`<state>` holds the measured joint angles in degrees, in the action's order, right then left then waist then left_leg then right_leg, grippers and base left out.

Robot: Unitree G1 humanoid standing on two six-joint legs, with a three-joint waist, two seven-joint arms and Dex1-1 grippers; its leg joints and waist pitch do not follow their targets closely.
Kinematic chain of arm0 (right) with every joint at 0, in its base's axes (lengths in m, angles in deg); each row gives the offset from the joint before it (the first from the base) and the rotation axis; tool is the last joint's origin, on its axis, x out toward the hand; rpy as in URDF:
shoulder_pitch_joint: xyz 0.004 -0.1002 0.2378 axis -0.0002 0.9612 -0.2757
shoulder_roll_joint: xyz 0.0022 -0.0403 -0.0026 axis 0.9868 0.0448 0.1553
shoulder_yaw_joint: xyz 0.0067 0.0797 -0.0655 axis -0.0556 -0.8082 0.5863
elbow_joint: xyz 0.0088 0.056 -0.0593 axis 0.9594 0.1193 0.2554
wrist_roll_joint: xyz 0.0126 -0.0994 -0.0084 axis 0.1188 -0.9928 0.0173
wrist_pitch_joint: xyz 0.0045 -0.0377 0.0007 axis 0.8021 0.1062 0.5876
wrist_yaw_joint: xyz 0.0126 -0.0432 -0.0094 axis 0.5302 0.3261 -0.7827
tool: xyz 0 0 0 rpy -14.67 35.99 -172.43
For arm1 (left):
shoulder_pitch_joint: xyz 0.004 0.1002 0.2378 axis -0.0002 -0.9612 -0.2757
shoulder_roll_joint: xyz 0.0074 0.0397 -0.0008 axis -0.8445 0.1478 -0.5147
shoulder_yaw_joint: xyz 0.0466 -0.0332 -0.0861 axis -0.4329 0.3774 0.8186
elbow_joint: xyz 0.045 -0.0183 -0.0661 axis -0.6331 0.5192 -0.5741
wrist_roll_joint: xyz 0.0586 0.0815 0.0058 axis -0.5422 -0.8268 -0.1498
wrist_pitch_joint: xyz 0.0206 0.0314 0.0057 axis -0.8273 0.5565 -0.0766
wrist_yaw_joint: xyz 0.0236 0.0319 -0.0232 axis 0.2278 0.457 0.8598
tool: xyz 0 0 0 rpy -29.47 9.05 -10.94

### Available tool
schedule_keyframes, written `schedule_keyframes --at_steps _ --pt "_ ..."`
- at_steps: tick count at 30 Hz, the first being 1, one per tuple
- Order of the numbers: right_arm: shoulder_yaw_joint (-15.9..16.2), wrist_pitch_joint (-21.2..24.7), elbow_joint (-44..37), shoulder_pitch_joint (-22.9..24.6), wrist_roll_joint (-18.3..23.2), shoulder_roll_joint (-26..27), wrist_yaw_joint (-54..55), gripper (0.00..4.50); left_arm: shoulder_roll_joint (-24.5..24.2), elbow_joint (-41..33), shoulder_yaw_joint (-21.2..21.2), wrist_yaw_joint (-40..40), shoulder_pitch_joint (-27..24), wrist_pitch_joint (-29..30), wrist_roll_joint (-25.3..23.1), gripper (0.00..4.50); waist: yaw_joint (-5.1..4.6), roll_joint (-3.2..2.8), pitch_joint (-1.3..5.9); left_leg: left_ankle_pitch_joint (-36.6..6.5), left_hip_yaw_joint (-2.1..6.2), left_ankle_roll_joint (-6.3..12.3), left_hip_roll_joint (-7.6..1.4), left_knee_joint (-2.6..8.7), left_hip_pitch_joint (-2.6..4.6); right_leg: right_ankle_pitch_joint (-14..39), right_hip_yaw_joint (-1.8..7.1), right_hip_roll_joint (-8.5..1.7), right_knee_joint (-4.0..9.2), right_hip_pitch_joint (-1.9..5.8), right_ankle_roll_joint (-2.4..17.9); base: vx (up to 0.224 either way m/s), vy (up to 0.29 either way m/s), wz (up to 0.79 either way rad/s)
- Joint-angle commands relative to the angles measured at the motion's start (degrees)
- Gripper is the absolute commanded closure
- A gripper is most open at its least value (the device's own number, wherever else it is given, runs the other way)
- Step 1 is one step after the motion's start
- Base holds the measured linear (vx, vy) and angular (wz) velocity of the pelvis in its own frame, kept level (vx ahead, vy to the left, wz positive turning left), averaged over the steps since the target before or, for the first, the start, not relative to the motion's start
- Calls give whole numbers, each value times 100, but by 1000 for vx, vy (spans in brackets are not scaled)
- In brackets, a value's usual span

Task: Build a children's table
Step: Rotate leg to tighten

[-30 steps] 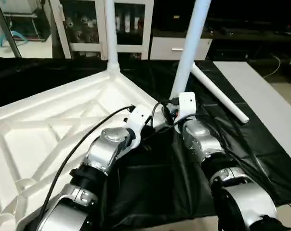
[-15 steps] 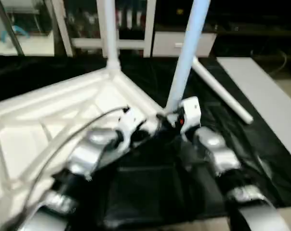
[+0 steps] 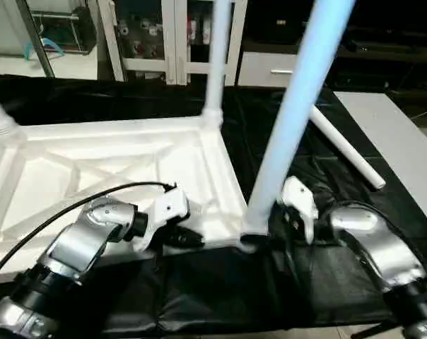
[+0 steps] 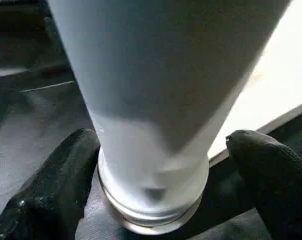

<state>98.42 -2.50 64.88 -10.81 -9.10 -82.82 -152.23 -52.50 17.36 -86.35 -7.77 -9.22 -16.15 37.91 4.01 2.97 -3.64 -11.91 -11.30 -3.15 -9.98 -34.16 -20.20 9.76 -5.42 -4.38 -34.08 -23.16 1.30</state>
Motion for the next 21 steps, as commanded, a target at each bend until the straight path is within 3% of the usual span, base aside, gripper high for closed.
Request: schedule_keyframes --at_steps 1,6,21 --pt "38 150 -285 30 90 -57 -81 6 60 -280 -279 -368 8 -77 149 450 -27 -39 286 -1402 193 110 -413 487 66 2124 420 -519 466 237 1003 0 0 0" --pt "67 343 -441 94 175 -70 -169 6 63 -264 -279 -382 23 -86 148 450 -21 -37 306 -1214 187 129 -417 477 59 1777 415 -505 421 248 1096 0 0 0" --pt "36 461 -385 98 186 1 -213 140 91 -170 -264 -393 66 -131 105 450 -8 -34 330 -1031 183 161 -408 450 56 1635 402 -506 397 274 1131 0 0 0"
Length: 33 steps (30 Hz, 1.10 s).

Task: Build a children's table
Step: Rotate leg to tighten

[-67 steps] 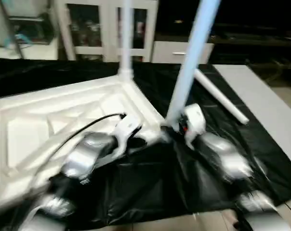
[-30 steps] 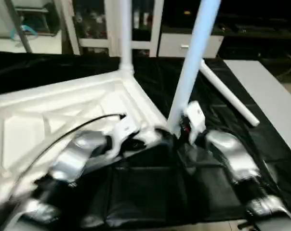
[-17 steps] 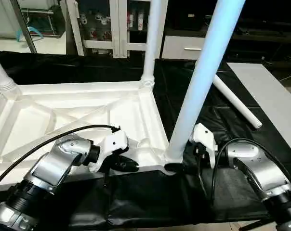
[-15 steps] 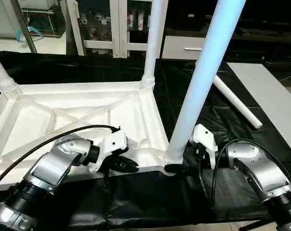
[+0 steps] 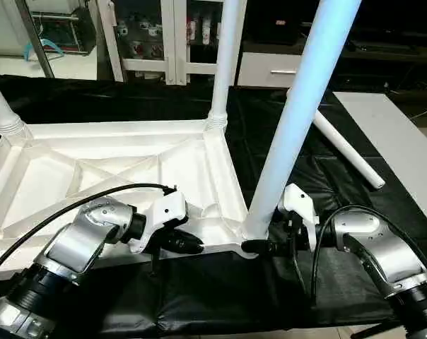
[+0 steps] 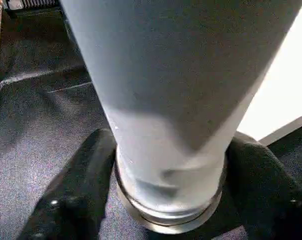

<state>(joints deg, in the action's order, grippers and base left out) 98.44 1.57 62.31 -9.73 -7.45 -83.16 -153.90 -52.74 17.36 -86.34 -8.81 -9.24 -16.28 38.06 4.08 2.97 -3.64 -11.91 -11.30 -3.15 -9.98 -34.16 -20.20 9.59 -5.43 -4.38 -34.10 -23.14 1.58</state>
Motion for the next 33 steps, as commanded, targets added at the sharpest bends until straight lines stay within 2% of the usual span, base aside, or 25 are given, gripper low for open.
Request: schedule_keyframes --at_steps 1,8,10,11,12,13,14,15,16,19,21,22,23,24,25,26,27,28,29,31,33 --pt "40 49 -126 -3 19 37 -57 151 116 -169 -269 -289 65 -117 87 450 -13 -31 338 -1023 182 161 -408 445 60 1649 401 -506 397 275 1103 0 0 0" --pt "10 18 -5 -30 -32 141 92 179 101 -182 -267 -293 45 -103 90 450 -6 -31 354 -896 177 182 -404 432 55 1475 400 -501 367 282 1154 0 0 0" --pt "-150 -52 475 -223 -224 507 822 180 200 -89 -230 -110 65 -64 47 450 -13 -30 344 -977 181 151 -396 436 49 1603 396 -506 387 286 1125 0 0 0" --pt "-195 -72 617 -281 -278 608 1030 181 238 -51 -217 -40 77 -54 28 450 -41 -54 341 -1081 183 105 -396 440 71 1751 392 -509 410 249 1132 0 0 0" --pt "-273 -98 884 -389 -360 786 1390 181 337 46 -185 136 111 -16 -19 450 -84 -35 320 -1267 198 16 -372 449 46 2111 379 -509 448 260 1047 0 0 0" --pt "-353 -88 1168 -506 -406 976 1733 181 491 194 -126 412 164 23 -82 450 -106 -37 323 -1400 224 -66 -378 453 61 2441 366 -522 481 268 917 0 0 0" --pt "-387 -87 1289 -558 -418 1060 1874 181 571 268 -92 556 189 46 -110 450 -137 -34 326 -1444 224 -98 -374 442 59 2514 370 -523 479 252 896 0 0 0" --pt "-466 -85 1590 -705 -423 1274 2196 182 799 473 10 974 266 115 -186 450 -156 -53 319 -1558 238 -154 -372 443 84 2673 358 -517 508 234 846 0 0 0" --pt "-527 -88 1862 -852 -435 1471 2493 182 1014 673 110 1376 350 189 -255 450 -196 -44 323 -1668 244 -179 -375 431 95 2724 354 -522 518 211 860 0 0 0" --pt "-669 -126 2457 -1215 -492 1907 3198 182 1439 1039 291 2129 557 426 -366 450 -236 -27 327 -1736 272 -201 -378 431 73 2791 335 -533 531 230 813 0 0 0" --pt "-733 -177 2816 -1434 -564 2140 3630 183 1688 1218 403 2547 678 602 -421 450 -242 -21 336 -1656 270 -177 -373 432 50 2684 344 -539 523 242 797 0 0 0" --pt "-784 -236 3161 -1630 -646 2317 4053 183 1911 1382 490 2956 778 660 -518 450 -248 6 345 -1575 250 -143 -370 428 58 2556 355 -531 508 230 819 0 0 0" --pt "-826 -253 3338 -1729 -679 2398 4313 183 2017 1462 524 3142 825 662 -560 450 -256 -4 343 -1554 242 -127 -365 421 56 2533 358 -533 506 219 845 0 0 0" --pt "-863 -269 3498 -1818 -708 2471 4548 183 2112 1534 555 3310 868 665 -597 450 -264 -10 344 -1555 230 -149 -354 412 89 2536 355 -517 514 191 882 0 0 0" --pt "-908 -291 3631 -1889 -717 2529 4735 183 2202 1603 597 3476 904 629 -627 450 -242 -10 356 -1538 231 -144 -355 404 96 2515 354 -526 520 205 863 0 0 0" --pt "-1061 -357 4055 -2114 -735 2715 5340 183 2497 1827 741 4023 1019 502 -715 450 -240 -10 352 -1441 209 -100 -348 398 76 2414 365 -535 510 190 879 0 0 0" --pt "-1244 -460 4463 -2322 -709 2890 5848 183 2763 2047 842 4490 1116 321 -799 450 -236 -5 364 -1458 215 -130 -352 395 95 2416 350 -524 509 189 856 0 0 0" --pt "-1317 -532 4639 -2412 -701 2966 6003 183 2856 2130 851 4660 1147 248 -860 450 -248 -1 368 -1454 211 -142 -353 399 92 2369 354 -518 506 189 846 0 0 0" --pt "-1353 -576 4729 -2457 -703 3003 6064 183 2894 2166 839 4723 1158 219 -899 450 -217 12 390 -1377 191 -100 -348 392 94 2169 359 -511 496 194 830 0 0 0" --pt "-1408 -661 4842 -2517 -697 3074 6143 183 2949 2203 827 4795 1167 220 -915 450 -195 19 409 -1130 186 -8 -350 394 38 1772 367 -521 425 240 870 0 0 0" --pt "-1479 -865 5030 -2615 -704 3175 6207 183 3010 2259 822 4906 1197 252 -927 450 -181 24 435 -776 161 148 -340 380 19 1230 369 -515 351 271 989 0 0 0"
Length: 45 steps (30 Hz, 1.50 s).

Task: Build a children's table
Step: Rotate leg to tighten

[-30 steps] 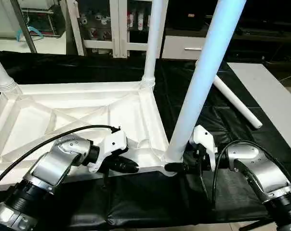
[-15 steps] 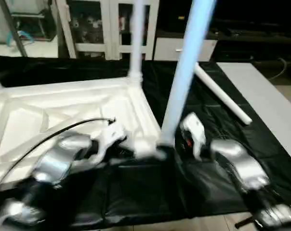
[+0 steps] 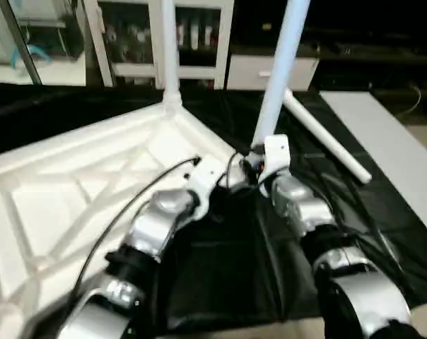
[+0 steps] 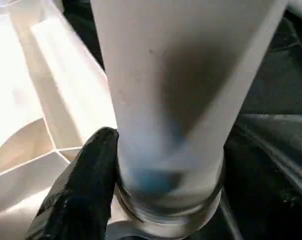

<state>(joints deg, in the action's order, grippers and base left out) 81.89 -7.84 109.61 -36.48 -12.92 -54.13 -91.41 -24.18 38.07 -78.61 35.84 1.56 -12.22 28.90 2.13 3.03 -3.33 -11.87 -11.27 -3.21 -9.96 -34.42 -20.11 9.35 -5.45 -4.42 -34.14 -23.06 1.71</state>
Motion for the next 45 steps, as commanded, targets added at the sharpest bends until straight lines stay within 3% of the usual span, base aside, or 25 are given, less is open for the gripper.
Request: schedule_keyframes --at_steps 1,3,6,7,11,12,14,16,18,19,20,21,25,29,32,38,42,45 --pt "176 76 300 60 -158 271 -42 183 155 188 49 440 117 -154 -11 450 23 17 410 -711 151 193 -339 399 12 1157 371 -512 345 263 1010 0 0 0" --pt "122 -285 510 -49 -159 321 -156 183 196 320 102 488 176 -210 -52 450 35 11 400 -640 138 299 -337 398 7 1091 367 -507 344 265 1075 0 0 0" --pt "130 -672 553 -93 -203 334 -311 183 176 364 78 413 176 -252 -97 450 28 -13 369 -930 146 231 -357 415 27 1506 356 -512 403 246 1031 0 0 0" --pt "113 -800 545 -96 -181 342 -441 148 158 364 60 367 166 -262 -112 450 27 -11 373 -958 148 211 -358 415 31 1553 356 -510 405 247 1016 0 0 0" --pt "128 -941 162 53 -36 281 -1084 111 -77 220 -100 -124 45 -397 -77 450 33 -2 385 -839 156 272 -365 422 10 1343 362 -509 368 266 1034 0 0 0" --pt "317 -915 -199 239 -79 167 -1454 104 -243 -40 -195 -703 -114 -519 105 450 51 9 374 -742 156 347 -359 422 -8 1215 362 -513 364 287 1066 0 0 0" --pt "429 -806 -449 367 -84 81 -1680 93 -351 -260 -223 -1000 -229 -388 235 450 26 10 381 -595 162 444 -375 418 -43 1016 367 -527 321 313 1141 0 0 0" --pt "760 -650 -971 646 -203 -184 -2139 71 -642 -720 -382 -1644 -468 -306 413 450 4 2 369 -623 156 474 -379 418 -27 1144 369 -519 341 294 1182 0 0 0" --pt "1097 -513 -1667 1010 -215 -541 -2704 48 -962 -1145 -509 -2243 -669 -310 607 450 42 -17 347 -676 158 430 -399 426 -14 1288 380 -516 350 295 1119 0 0 0" --pt "1215 -478 -1964 1174 -205 -715 -2970 48 -1109 -1349 -551 -2530 -756 -220 746 450 48 -20 340 -729 144 415 -405 432 24 1291 383 -493 355 260 1138 0 0 0" --pt "1265 -465 -2146 1280 -204 -823 -3161 37 -1208 -1478 -575 -2719 -810 -154 846 450 31 -21 344 -735 137 407 -406 430 26 1280 390 -489 344 246 1169 0 0 0" --pt "1374 -395 -2499 1506 -189 -1086 -3510 26 -1495 -1750 -688 -3258 -947 -402 1007 450 74 -53 340 -744 140 393 -404 436 44 1278 389 -477 353 245 1176 0 0 0" --pt "1643 -296 -3286 1962 -126 -1671 -4332 18 -1932 -2123 -814 -3919 -1081 -293 1225 450 113 -56 300 -1015 156 262 -415 483 44 1558 400 -474 384 250 1061 0 0 0" --pt "1698 466 -4527 2524 584 -2384 -5394 18 -2329 -2335 -835 -4422 -1110 -226 1305 450 151 -69 274 -1191 161 302 -407 500 50 1746 413 -472 431 255 1004 0 0 0" --pt "1702 729 -4898 2690 760 -2616 -5720 18 -2436 -2371 -801 -4553 -1107 -185 1321 450 173 -56 277 -1278 166 236 -409 490 61 2045 414 -491 463 239 928 0 0 0" --pt "1752 936 -5331 2930 900 -2929 -6159 18 -2611 -2399 -807 -4743 -1106 -152 1366 450 228 -54 277 -1298 177 140 -412 499 71 2107 412 -494 469 234 895 0 0 0" --pt "1722 1172 -5530 2981 962 -2984 -6165 18 -2664 -2451 -803 -4829 -1133 -109 1387 450 251 -55 296 -1082 175 153 -415 494 62 1692 409 -486 410 249 1012 0 0 0" --pt "1748 1156 -5494 2974 890 -3015 -6196 33 -2678 -2449 -806 -4836 -1135 -108 1390 450 253 -59 297 -1089 166 149 -406 484 65 1711 406 -496 417 251 1030 0 0 0"
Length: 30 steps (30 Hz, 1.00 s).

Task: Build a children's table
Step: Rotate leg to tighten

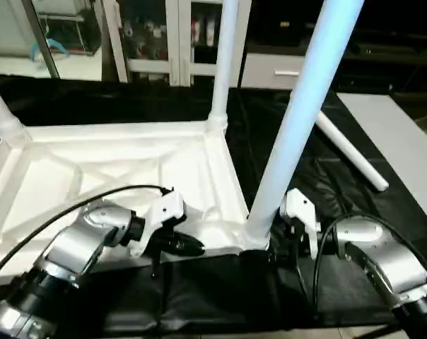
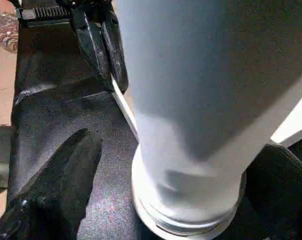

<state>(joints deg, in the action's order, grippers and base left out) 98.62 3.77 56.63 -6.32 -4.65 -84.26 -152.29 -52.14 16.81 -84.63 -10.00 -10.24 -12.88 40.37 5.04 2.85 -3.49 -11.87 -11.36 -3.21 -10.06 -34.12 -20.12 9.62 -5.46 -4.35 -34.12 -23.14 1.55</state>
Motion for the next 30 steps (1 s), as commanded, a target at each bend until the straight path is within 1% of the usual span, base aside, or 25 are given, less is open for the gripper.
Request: schedule_keyframes --at_steps 1,2,6,7,9,10,12,15,16,17,23,26,27,28,29,30 --pt "75 -5 -196 -42 64 -2 -108 33 118 -323 -203 -251 45 -42 242 450 -36 -39 312 -1097 175 147 -394 451 63 1719 408 -508 420 261 1037 0 0 0" --pt "102 -46 -171 -31 6 -29 -134 33 121 -311 -203 -244 44 -52 231 450 -37 -33 313 -1101 180 140 -397 454 65 1772 405 -504 423 262 1013 0 0 0" --pt "90 11 -214 -9 6 -39 -162 79 122 -290 -204 -252 49 -67 207 450 -28 -37 314 -1102 180 129 -396 451 71 1803 405 -504 428 258 987 0 0 0" --pt "87 31 -226 -6 8 -40 -166 79 123 -288 -203 -254 49 -68 203 450 -29 -40 313 -1106 183 126 -399 455 72 1803 403 -502 426 259 986 0 0 0" --pt "87 42 -236 -3 6 -43 -169 110 123 -287 -203 -253 48 -69 197 450 -26 -36 321 -1066 180 135 -396 449 66 1738 403 -502 417 266 995 0 0 0" --pt "98 35 -250 10 -14 -69 -192 115 117 -286 -210 -250 48 -75 186 450 -25 -44 321 -1058 183 133 -397 449 70 1719 402 -502 415 266 1004 0 0 0" --pt "102 29 -250 17 -21 -80 -205 123 115 -284 -214 -249 49 -78 180 450 -21 -41 324 -1049 179 136 -395 445 71 1681 402 -500 410 269 1018 0 0 0" --pt "109 4 -230 25 -44 -83 -214 159 115 -271 -220 -247 51 -99 152 450 -18 -42 330 -1047 181 142 -394 442 68 1694 399 -502 410 275 1018 0 0 0" --pt "112 0 -226 26 -49 -81 -213 159 114 -268 -221 -249 50 -104 146 450 -18 -44 328 -1070 181 135 -396 443 72 1730 399 -503 415 271 1015 0 0 0" --pt "115 -5 -222 27 -55 -79 -211 173 114 -265 -222 -251 50 -110 139 450 -16 -41 334 -1067 180 129 -393 438 67 1738 398 -505 416 278 1009 0 0 0" --pt "157 -5 -201 24 -87 -57 -196 184 97 -256 -242 -276 55 -123 116 450 -12 -40 351 -961 179 146 -391 429 65 1583 397 -500 391 285 1043 0 0 0" --pt "170 14 -173 22 -112 -33 -153 184 96 -252 -247 -273 60 -122 109 450 -14 -35 353 -956 179 152 -392 426 64 1586 394 -500 389 287 1049 0 0 0" --pt "140 88 -78 -18 -149 70 35 184 114 -222 -231 -208 60 -134 83 450 -15 -38 357 -931 178 152 -390 423 65 1561 396 -500 384 287 1057 0 0 0" --pt "35 143 187 -135 -254 336 509 184 208 -104 -181 11 85 -149 8 450 -24 -53 353 -906 181 136 -391 428 59 1528 396 -496 379 278 1070 0 0 0" --pt "35 143 187 -135 -254 336 509 184 208 -104 -181 11 85 -149 8 450 -39 -50 351 -940 179 118 -385 428 64 1557 390 -488 384 268 1080 0 0 0" --pt "-86 173 491 -270 -344 624 997 184 317 13 -136 236 118 -144 -60 450 -54 -44 342 -1039 187 65 -375 430 54 1763 388 -499 409 278 1033 0 0 0"
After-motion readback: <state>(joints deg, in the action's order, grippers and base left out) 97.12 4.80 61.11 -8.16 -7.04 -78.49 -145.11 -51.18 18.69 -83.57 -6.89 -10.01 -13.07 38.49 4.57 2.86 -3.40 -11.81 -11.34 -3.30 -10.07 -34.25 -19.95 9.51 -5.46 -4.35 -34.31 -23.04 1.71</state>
